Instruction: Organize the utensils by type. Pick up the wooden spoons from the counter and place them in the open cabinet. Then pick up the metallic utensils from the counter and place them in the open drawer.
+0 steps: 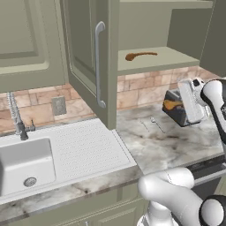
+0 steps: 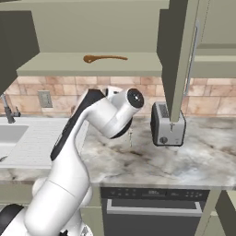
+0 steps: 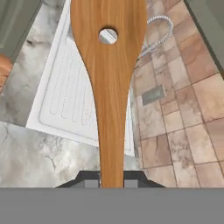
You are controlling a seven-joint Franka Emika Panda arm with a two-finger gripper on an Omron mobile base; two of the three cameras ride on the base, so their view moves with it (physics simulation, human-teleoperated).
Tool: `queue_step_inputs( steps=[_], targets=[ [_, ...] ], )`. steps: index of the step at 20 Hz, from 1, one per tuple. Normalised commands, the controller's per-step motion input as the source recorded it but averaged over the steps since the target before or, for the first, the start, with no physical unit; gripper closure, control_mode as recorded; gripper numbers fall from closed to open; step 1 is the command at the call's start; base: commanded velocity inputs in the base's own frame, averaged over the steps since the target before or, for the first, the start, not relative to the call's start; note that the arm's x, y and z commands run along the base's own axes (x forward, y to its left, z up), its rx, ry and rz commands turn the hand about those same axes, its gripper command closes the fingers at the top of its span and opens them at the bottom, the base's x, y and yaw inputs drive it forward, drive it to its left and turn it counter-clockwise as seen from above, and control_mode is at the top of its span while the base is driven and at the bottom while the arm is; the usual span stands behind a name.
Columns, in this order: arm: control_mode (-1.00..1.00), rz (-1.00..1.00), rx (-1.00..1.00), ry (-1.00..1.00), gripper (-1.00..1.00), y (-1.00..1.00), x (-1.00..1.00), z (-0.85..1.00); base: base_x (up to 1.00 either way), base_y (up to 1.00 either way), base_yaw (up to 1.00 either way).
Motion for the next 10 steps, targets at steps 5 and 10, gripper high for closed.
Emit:
queue_step_inputs(
  steps=[5, 10],
  targets=[
    [-1.0, 0.36, -0.03, -0.18, 1.0, 0.33, 0.03, 0.66, 0.0, 0.0, 0.0],
    [-1.0, 0.21, -0.11, -0.17, 1.0, 0.36, 0.0, 0.61, 0.0, 0.0, 0.0]
  ],
)
